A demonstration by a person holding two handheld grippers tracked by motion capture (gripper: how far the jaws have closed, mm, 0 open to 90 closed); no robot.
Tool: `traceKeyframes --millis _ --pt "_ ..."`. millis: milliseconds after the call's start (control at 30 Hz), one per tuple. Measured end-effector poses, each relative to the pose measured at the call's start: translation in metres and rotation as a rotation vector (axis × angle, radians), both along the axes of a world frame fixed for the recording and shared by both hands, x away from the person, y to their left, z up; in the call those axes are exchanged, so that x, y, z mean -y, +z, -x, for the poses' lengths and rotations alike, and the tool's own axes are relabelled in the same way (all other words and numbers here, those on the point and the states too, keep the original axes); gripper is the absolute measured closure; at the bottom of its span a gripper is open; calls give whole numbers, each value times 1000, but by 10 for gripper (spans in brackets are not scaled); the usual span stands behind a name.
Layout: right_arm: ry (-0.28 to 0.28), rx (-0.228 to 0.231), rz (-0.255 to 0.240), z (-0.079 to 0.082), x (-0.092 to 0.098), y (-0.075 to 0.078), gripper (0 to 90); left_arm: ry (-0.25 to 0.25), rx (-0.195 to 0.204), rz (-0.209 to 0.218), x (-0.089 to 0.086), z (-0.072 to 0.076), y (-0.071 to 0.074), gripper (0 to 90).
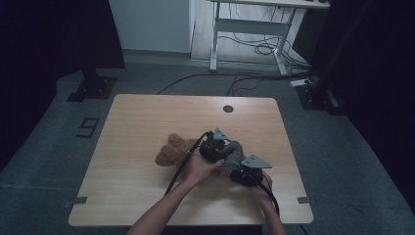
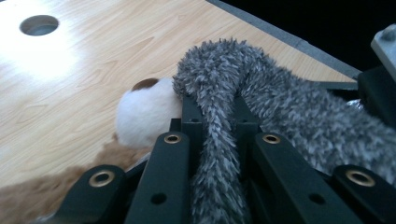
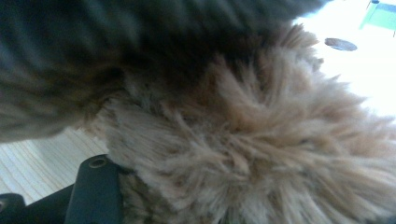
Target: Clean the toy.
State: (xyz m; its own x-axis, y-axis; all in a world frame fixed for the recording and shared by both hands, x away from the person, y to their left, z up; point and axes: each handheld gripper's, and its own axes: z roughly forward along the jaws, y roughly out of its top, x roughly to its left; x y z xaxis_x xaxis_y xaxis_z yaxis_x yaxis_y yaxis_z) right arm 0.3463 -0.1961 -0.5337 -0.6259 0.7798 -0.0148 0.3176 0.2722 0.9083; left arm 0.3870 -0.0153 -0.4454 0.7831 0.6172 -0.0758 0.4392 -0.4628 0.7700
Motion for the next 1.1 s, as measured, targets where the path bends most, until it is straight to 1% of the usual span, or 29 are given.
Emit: traceKeyframes --millis 67,133,167,267,333,367,400,433,500,600,633,700,767,800,833,867,933,967,1000,1033,1067,1100 --pt "-5 -1 -1 -1 -1 1 368 15 31 -32 -6 3 -1 807" --pt "-6 -9 -7 -1 0 1 367 36 48 -58 -15 5 -4 808" --pt "-4 -10 -9 -1 0 1 367 49 55 -67 -23 6 -8 808" --pt "0 -10 -11 -1 0 1 367 61 76 -76 -35 10 -10 809" --pt "1 -9 -12 -2 0 1 367 79 110 -100 -48 14 -7 809" --pt "0 -16 -20 -2 1 1 367 87 118 -106 -53 15 -5 808" --pt "0 -22 -25 -3 1 1 367 96 118 -101 -58 15 -5 808" --pt "1 -24 -33 -3 2 0 367 114 110 -89 -67 14 -3 808" --pt "1 -30 -39 -4 2 1 367 135 102 -75 -81 14 -2 807" --pt "0 -30 -38 -5 2 1 367 173 103 -62 -103 15 -2 806" --pt "0 -30 -38 -5 2 1 367 187 94 -50 -112 15 -3 806" --pt "1 -28 -37 -5 2 1 366 213 79 -31 -123 14 -6 804" --pt "2 -30 -39 -5 2 1 363 241 68 -27 -135 13 -10 804" --pt "1 -29 -39 -5 2 1 360 253 58 -25 -141 12 -13 804" --pt "-1 -27 -38 -5 2 1 356 267 37 -13 -148 11 -18 805" --pt "-4 -24 -35 -4 1 1 352 268 27 -9 -152 11 -20 805" --pt "-2 -14 -28 -3 0 1 348 274 3 15 -158 10 -25 803" --pt "-1 -12 -26 -2 0 1 346 280 -12 38 -163 10 -28 802" --pt "0 -12 -22 -2 0 1 344 285 -24 51 -167 9 -29 801" --pt "1 -12 -22 -2 0 1 343 296 -47 76 -174 6 -32 801" --pt "2 -12 -23 -2 0 1 341 302 -61 80 -178 5 -34 801" --pt "3 -12 -23 -2 1 1 340 313 -67 72 -182 4 -37 801"
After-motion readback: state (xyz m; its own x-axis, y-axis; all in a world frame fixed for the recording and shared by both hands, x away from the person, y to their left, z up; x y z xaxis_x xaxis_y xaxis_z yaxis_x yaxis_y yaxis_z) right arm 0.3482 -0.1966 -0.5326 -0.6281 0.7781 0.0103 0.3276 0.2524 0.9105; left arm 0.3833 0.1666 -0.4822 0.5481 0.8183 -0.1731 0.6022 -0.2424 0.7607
